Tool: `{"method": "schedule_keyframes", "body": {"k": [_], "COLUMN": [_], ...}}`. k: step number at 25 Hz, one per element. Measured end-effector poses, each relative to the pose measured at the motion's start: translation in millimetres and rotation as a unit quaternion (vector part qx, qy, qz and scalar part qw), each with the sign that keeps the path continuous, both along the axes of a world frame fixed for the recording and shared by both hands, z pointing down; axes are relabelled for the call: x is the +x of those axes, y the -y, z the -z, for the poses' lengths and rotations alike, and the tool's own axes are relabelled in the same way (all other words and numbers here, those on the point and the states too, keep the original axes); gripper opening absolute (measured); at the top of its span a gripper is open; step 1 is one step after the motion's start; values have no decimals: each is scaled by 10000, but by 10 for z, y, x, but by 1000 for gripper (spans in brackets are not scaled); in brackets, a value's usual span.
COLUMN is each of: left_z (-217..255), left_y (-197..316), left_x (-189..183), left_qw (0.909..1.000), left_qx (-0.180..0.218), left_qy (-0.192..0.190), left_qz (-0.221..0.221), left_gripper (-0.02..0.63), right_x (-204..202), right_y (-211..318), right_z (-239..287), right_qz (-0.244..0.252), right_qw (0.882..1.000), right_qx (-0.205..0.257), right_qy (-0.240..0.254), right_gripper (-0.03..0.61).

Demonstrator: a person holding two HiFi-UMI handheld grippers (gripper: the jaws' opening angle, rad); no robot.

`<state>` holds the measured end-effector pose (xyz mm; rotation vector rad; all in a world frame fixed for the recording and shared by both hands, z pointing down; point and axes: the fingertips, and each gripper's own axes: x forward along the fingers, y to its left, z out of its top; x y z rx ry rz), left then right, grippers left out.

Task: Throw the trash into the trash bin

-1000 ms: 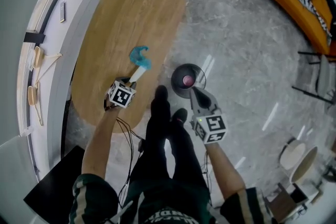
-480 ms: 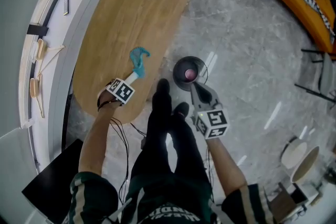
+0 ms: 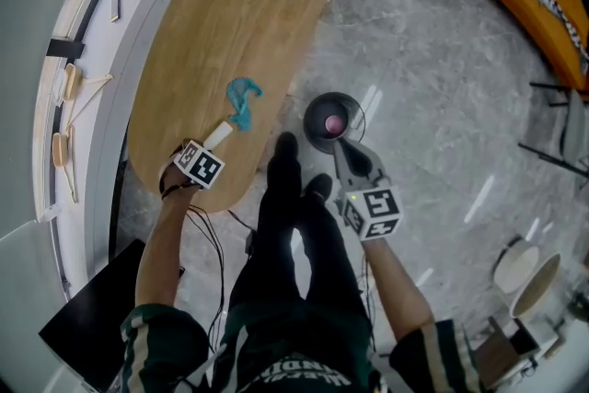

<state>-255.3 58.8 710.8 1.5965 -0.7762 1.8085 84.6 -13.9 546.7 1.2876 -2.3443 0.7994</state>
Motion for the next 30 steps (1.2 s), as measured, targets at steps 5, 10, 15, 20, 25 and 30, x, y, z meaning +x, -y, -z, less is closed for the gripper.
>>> {"method": "schedule_keyframes", "body": {"k": [5, 10, 15, 20, 25, 30], "left_z": [273, 384, 364, 106, -357, -1016], "left_y": [-15, 151, 480, 642, 770, 837], "left_x": [561, 1283, 1995, 2588, 3074, 3427], "left_qw": [9972, 9846, 9526, 9410, 9387, 9494], "left_qx": [404, 974, 1556, 1454, 1148, 941], "left_qy": [-574, -1452, -2587, -3037, -3234, -2986], "left_qz": [-241, -70, 361, 346, 340, -251], "left_gripper": [104, 106, 106, 107, 109, 110], "right_x": [68, 258, 535, 802, 1065, 1218], "right_y": [-15, -66, -107, -117, -144, -129], "right_z": [-24, -44, -109, -235, -550, -835], "right_qz": [-131, -355, -578, -850, -1069, -1201], "right_qw": [9999, 9993, 9982, 9962, 9940, 9924], "right_qx": [-24, -48, -104, -97, -130, -234], "right_qy": [2, -50, -146, -130, -212, -158], "right_gripper": [0, 0, 0, 0, 0, 0]}}
